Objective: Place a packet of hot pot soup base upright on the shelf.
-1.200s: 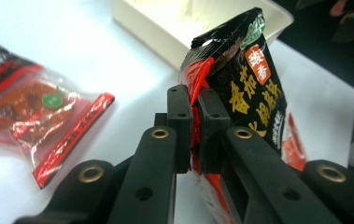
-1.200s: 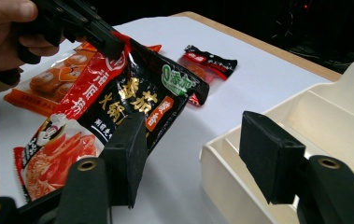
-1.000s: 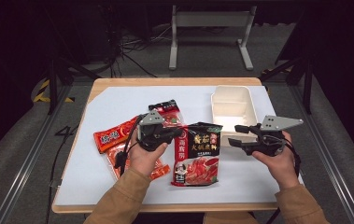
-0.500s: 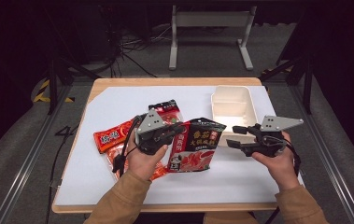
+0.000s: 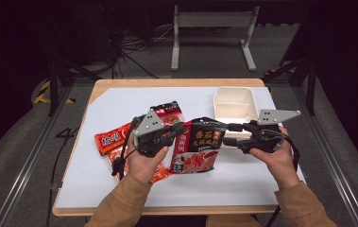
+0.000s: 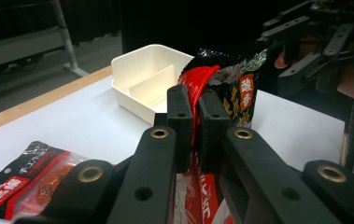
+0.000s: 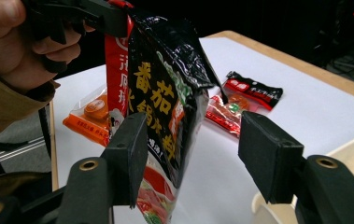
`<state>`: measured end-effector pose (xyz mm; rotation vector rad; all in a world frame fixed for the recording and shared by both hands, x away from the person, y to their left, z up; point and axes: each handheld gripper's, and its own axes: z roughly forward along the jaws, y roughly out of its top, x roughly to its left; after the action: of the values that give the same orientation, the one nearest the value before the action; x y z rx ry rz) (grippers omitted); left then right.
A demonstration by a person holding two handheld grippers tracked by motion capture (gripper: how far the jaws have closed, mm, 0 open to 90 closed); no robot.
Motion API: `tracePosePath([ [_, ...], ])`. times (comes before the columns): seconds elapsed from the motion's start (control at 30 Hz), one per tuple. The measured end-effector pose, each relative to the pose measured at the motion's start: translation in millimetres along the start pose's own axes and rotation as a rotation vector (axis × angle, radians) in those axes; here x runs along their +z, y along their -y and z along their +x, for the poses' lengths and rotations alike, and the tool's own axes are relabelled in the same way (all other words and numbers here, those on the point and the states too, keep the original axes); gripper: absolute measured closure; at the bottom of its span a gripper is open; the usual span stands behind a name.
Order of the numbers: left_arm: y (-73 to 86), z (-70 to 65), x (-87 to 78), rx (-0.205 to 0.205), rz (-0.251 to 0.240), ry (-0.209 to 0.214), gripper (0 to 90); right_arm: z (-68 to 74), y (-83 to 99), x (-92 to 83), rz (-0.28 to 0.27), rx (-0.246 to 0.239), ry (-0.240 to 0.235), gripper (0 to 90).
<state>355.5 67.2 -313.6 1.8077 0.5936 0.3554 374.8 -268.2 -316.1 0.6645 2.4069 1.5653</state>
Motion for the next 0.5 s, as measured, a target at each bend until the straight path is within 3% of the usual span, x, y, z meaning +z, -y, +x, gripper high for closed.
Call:
tracePosePath([
  [0.23, -0.1, -2.5, -1.1, 0.009, -0.015, 0.009, 85.8, 3.9, -16.1, 16.2, 0.042, -0.004, -0.034, 45.5],
  [0.5, 0.5, -3.4, -1.8, -0.001, -0.035, 0.023, 85.5, 2.9, -20.2, 29.6, 0.063, -0.009, -0.072, 53.2],
])
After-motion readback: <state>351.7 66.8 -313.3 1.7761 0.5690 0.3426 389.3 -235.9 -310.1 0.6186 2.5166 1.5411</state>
